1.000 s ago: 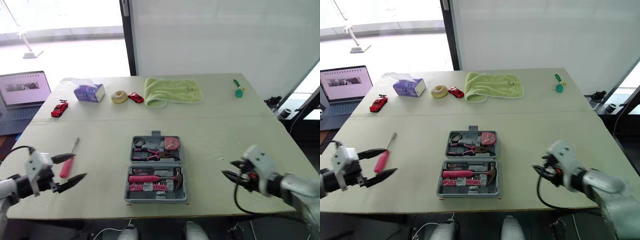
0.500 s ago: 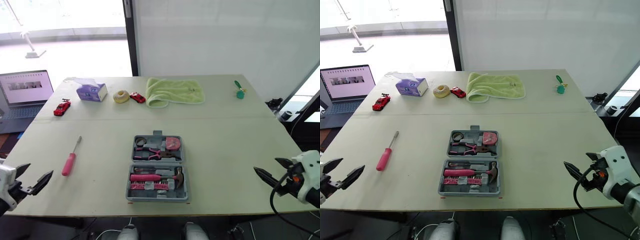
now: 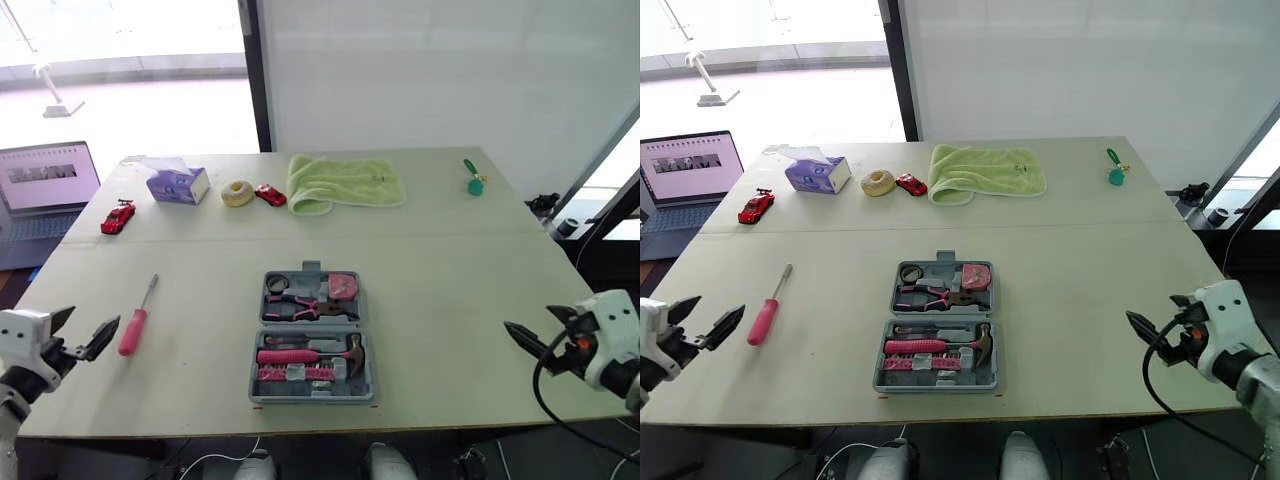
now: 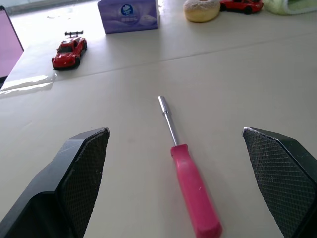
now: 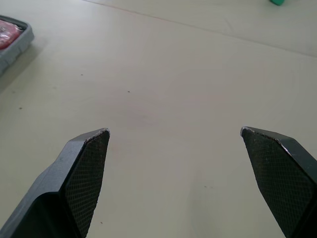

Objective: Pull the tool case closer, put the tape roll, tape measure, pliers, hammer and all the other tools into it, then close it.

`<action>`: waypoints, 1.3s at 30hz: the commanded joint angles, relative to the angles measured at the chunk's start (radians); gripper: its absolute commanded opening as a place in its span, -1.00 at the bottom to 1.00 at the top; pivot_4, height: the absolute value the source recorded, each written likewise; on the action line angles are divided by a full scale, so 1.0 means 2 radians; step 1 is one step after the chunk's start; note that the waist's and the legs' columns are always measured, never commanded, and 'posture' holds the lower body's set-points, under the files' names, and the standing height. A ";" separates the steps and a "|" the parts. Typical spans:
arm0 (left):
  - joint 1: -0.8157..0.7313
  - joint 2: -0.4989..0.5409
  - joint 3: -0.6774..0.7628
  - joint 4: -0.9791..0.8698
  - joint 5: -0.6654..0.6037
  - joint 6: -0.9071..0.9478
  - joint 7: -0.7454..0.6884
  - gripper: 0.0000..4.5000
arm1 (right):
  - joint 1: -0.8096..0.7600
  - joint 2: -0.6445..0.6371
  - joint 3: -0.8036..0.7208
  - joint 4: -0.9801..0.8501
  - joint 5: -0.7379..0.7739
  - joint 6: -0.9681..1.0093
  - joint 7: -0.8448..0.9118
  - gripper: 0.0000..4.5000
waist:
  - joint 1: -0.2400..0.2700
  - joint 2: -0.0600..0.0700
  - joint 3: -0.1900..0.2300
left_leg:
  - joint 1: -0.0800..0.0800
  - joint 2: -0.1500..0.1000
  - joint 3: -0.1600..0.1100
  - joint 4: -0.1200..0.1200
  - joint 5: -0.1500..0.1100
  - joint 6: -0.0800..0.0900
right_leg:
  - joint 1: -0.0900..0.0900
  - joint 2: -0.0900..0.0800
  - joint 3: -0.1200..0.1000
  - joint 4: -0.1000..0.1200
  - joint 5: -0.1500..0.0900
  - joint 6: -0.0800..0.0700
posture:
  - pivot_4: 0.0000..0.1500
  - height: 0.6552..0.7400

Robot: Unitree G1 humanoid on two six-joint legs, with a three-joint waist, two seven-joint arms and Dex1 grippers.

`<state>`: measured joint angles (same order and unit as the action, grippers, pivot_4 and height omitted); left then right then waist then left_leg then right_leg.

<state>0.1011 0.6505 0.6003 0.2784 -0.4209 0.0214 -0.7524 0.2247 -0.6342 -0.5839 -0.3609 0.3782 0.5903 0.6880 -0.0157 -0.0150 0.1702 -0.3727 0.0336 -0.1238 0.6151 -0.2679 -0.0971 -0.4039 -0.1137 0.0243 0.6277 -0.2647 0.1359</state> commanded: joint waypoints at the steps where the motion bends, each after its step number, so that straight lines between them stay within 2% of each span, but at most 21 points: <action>1: -0.010 0.009 0.003 0.001 0.000 0.001 0.011 1.00 | 0.002 0.011 0.014 -0.027 0.002 -0.006 -0.020 0.99 | 0.000 0.000 0.000 | 0.000 0.000 0.000 0.000 0.000 0.000 | 0.000 0.000 0.000 0.000 0.000 0.000 | 1.00 1.00; 3: -0.022 0.016 -0.001 0.014 0.008 -0.004 0.014 1.00 | 0.000 0.012 0.030 -0.038 -0.003 0.003 -0.033 0.99 | 0.001 0.000 0.000 | 0.000 0.000 0.000 0.000 0.000 0.000 | 0.000 0.000 0.000 0.000 0.000 0.000 | 1.00 1.00; 9: -0.070 0.026 -0.002 0.023 -0.001 0.066 0.057 1.00 | -0.067 -0.030 0.099 -0.091 0.013 0.050 -0.028 0.99 | -0.002 0.000 0.000 | 0.000 0.000 0.000 0.000 0.000 0.000 | 0.000 0.000 0.000 0.001 0.000 0.000 | 1.00 1.00; 12: -0.085 0.028 0.003 0.023 0.003 0.086 0.083 1.00 | -0.113 -0.049 0.155 -0.114 0.022 0.067 -0.012 0.99 | -0.004 0.000 0.000 | 0.001 0.000 0.000 0.000 0.000 0.000 | 0.000 0.000 0.000 0.001 0.001 0.002 | 1.00 1.00; 16: -0.097 0.040 -0.017 0.007 0.014 0.178 0.127 1.00 | -0.215 -0.062 0.263 -0.128 0.035 0.076 0.034 0.99 | -0.004 0.000 0.001 | 0.000 0.000 0.000 0.000 0.000 0.000 | -0.001 0.000 0.000 0.001 0.001 0.003 | 1.00 1.00; 21: -0.101 0.048 -0.023 -0.040 -0.002 0.259 0.136 1.00 | -0.282 -0.064 0.347 -0.109 0.026 0.068 0.076 0.99 | 0.001 -0.001 0.001 | 0.000 0.000 -0.001 0.000 0.000 0.000 | -0.001 0.000 0.000 0.001 0.001 0.003 | 1.00 1.00; 24: -0.115 0.062 -0.031 -0.030 -0.003 0.316 0.137 1.00 | -0.307 -0.066 0.390 -0.101 0.005 0.058 0.087 0.99 | 0.000 -0.002 0.002 | 0.000 0.000 -0.001 0.000 0.000 0.000 | -0.001 0.000 0.000 0.001 0.001 0.003 | 1.00 1.00; 27: -0.127 0.088 -0.064 -0.043 -0.007 0.357 0.101 1.00 | -0.330 -0.053 0.430 -0.072 -0.027 0.032 0.092 0.99 | -0.002 -0.002 0.002 | 0.000 0.000 -0.001 0.000 0.000 -0.001 | -0.001 0.000 0.000 0.001 0.001 0.003 | 1.00 1.00; 32: -0.150 0.107 -0.105 0.003 0.016 0.345 0.067 1.00 | -0.354 -0.013 0.450 -0.037 -0.054 0.018 0.070 0.99 | -0.003 -0.001 0.002 | 0.000 0.000 -0.001 0.000 0.000 -0.001 | -0.001 0.000 0.000 0.001 0.001 0.003 | 1.00 1.00; 39: -0.240 0.107 -0.183 0.172 0.088 0.257 0.044 1.00 | -0.358 0.010 0.449 -0.033 -0.065 0.029 0.056 0.99 | -0.002 -0.001 0.002 | -0.001 0.000 -0.001 0.000 0.001 -0.001 | -0.002 0.000 0.000 0.002 0.001 0.003 | 1.00 1.00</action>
<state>-0.3562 0.8442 0.2537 0.5867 -0.2817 0.5858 -0.6449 -0.4793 -0.6154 0.3331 -0.4038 0.2530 0.6504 0.8026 -0.0193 -0.0176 0.1742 -0.3748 0.0334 -0.1253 0.6145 -0.2663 -0.0996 -0.4079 -0.1130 0.0236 0.6305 -0.2625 0.1417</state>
